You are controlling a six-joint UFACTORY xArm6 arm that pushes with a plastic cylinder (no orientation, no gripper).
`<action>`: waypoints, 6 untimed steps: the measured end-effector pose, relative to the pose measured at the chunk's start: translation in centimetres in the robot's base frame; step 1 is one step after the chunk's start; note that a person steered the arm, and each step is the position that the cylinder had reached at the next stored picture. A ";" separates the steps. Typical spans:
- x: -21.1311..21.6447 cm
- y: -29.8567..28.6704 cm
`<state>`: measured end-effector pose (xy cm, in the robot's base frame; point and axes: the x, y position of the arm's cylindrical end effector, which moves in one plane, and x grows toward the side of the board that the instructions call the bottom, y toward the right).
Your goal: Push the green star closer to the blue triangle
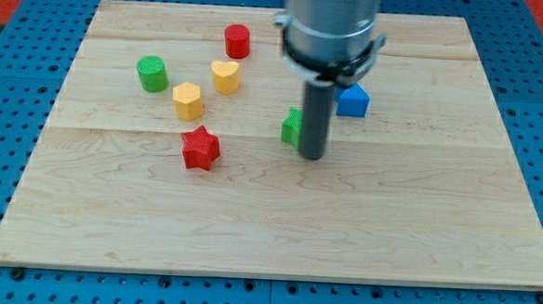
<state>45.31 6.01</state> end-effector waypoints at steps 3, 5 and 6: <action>1.0 -7.4; -3.9 -1.0; -2.0 -8.4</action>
